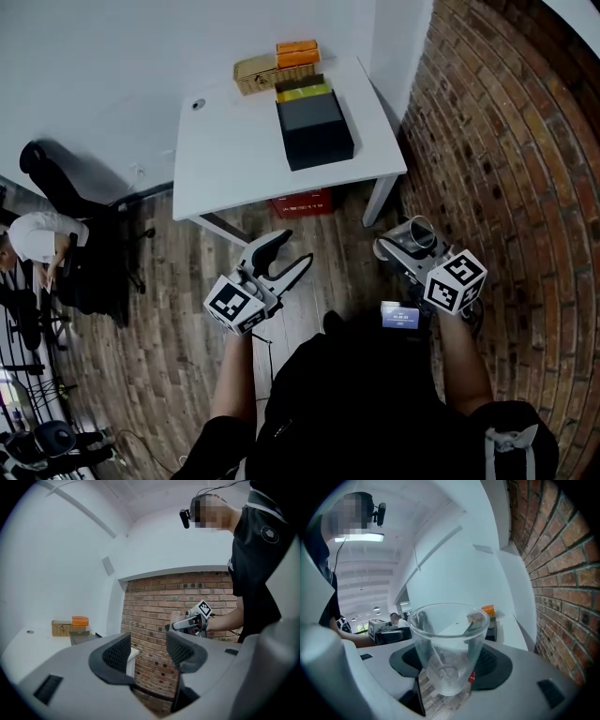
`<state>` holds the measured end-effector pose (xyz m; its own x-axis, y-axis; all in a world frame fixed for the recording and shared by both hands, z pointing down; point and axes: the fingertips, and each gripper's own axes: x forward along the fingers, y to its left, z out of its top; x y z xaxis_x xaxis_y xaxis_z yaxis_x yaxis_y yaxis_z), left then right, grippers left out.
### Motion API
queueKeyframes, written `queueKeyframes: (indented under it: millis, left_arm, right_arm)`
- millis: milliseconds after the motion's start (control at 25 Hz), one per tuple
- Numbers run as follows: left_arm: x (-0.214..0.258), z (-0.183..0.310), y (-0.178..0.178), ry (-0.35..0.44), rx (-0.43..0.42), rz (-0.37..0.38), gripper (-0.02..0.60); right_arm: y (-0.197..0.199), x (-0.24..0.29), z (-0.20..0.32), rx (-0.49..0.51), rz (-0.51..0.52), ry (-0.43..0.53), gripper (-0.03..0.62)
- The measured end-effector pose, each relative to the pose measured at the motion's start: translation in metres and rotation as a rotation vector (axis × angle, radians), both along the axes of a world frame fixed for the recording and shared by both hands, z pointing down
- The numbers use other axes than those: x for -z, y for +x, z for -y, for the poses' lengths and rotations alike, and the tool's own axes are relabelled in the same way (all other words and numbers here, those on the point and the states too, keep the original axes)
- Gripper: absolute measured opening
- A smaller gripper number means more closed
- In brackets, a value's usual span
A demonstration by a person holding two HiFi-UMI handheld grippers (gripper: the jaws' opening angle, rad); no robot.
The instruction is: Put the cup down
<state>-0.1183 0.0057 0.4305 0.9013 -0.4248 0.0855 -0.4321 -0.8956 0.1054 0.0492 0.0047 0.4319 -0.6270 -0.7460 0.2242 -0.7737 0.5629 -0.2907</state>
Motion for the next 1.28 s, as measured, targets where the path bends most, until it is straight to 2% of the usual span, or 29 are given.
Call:
queueKeyframes:
  millis: [360,760,1000,1280]
  left_arm:
    - [-0.016,0.032,-0.001,-0.039,0.012,0.015,0.230]
    - [-0.021,0.118,0.012,-0.046,0.091,0.042,0.230]
    - [0.003,0.181,0.042,-0.001,0.109,0.027,0.230]
    - [0.002,0.220,0.075,-0.009,0.118,0.040,0.230]
  right_arm:
    - [0.005,-0.018,0.028,-0.006,0.025,-0.038,0.284]
    - [0.006,-0.018,0.130,0.083,0.057,-0.015,0.284]
    - [0.017,-0.001,0.202,0.133,0.063,0.019,0.284]
    - [0.032,0.001,0.251,0.190,0.071,0.017,0.283]
